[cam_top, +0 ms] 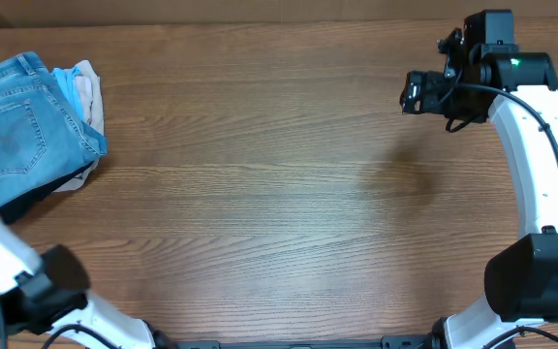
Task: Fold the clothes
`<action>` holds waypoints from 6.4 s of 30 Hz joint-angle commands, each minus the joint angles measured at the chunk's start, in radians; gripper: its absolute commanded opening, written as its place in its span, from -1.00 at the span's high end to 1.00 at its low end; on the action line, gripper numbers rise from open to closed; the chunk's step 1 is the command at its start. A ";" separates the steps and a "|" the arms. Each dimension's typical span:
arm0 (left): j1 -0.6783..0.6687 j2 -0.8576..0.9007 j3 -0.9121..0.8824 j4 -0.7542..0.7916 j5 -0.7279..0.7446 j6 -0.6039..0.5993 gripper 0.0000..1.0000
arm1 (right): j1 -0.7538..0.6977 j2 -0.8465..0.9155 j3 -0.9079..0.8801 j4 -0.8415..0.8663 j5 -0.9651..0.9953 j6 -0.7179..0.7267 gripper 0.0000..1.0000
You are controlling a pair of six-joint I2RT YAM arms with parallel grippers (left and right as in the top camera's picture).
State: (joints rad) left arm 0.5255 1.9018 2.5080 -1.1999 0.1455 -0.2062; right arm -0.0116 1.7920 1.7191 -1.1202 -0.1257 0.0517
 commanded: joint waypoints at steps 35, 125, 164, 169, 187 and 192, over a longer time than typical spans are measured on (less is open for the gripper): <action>-0.718 -0.623 -0.822 -0.193 -0.254 -0.012 -0.75 | -0.023 -0.909 -0.683 0.250 0.127 0.193 -1.00; -0.722 -0.744 -1.329 -0.059 -0.363 -0.053 -1.00 | -0.021 -1.780 -1.709 1.035 0.105 0.033 -1.00; -0.546 -1.674 -2.380 1.201 -0.226 0.050 -1.00 | -0.021 -1.780 -1.709 1.035 0.105 0.033 -1.00; -0.546 -1.779 -2.504 1.398 -0.229 0.103 -1.00 | -0.021 -1.780 -1.709 1.035 0.105 0.033 -1.00; -0.546 -1.896 -2.503 1.122 -0.134 0.252 -1.00 | -0.021 -1.780 -1.709 1.035 0.105 0.033 -1.00; -0.546 -1.896 -2.503 1.122 -0.134 0.252 -1.00 | -0.021 -1.780 -1.709 1.035 0.105 0.033 -1.00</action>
State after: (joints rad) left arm -0.0299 0.0158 0.0082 -0.0780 -0.0101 0.0269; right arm -0.0322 0.0158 0.0181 -0.0902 -0.0212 0.0925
